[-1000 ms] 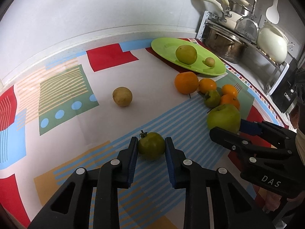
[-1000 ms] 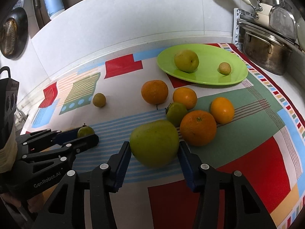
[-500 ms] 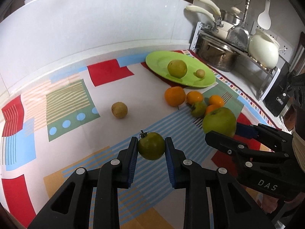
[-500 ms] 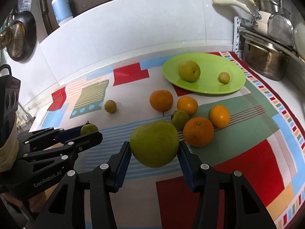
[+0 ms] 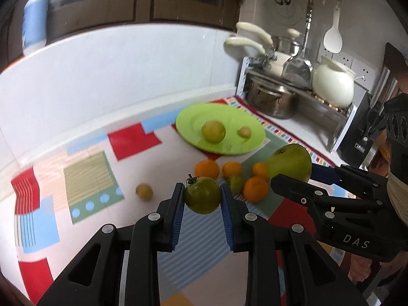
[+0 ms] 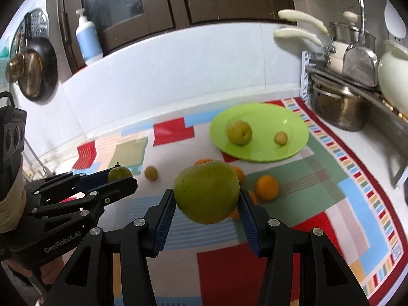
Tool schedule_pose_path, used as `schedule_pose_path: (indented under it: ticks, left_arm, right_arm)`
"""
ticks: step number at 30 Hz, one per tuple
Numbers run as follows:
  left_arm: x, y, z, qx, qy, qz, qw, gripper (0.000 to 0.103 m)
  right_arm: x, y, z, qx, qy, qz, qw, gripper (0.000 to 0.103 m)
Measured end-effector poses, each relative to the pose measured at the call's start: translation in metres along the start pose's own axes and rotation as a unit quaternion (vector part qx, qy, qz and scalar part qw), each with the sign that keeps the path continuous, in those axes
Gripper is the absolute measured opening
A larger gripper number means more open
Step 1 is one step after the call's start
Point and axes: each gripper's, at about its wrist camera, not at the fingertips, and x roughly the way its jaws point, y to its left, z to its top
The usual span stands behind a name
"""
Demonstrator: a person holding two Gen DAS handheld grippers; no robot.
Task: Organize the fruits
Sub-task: 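Lift and carry both held fruits over the light-green plate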
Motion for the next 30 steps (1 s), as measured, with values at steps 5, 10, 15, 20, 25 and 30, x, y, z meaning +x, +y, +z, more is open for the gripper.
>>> schedule_pose_path:
  ticks: [5, 10, 15, 20, 25, 30]
  left_arm:
    - [0.003, -0.009, 0.022, 0.002, -0.011, -0.007, 0.9999, 0.028]
    - [0.005, -0.019, 0.043, 0.008, -0.029, -0.007, 0.9995, 0.028]
    - [0.008, -0.026, 0.064, 0.012, -0.043, -0.004, 0.999, 0.028]
    - [0.021, -0.029, 0.084, 0.012, -0.046, -0.007, 0.9989, 0.028]
    - [0.036, -0.031, 0.101, 0.003, -0.044, -0.008, 0.999, 0.028]
    - [0.058, -0.031, 0.117, -0.001, -0.041, -0.01, 0.9991, 0.028]
  right_arm:
    - [-0.008, -0.009, 0.019, -0.008, -0.017, -0.006, 1.0, 0.051]
    - [-0.015, -0.018, 0.04, -0.013, -0.036, -0.006, 0.999, 0.051]
    - [-0.015, -0.026, 0.058, -0.02, -0.047, -0.009, 0.999, 0.051]
    - [-0.012, -0.035, 0.075, -0.024, -0.054, -0.006, 0.998, 0.051]
    - [-0.003, -0.046, 0.093, -0.025, -0.06, -0.006, 0.998, 0.051]
    - [0.014, -0.06, 0.106, -0.017, -0.058, -0.005, 0.998, 0.051]
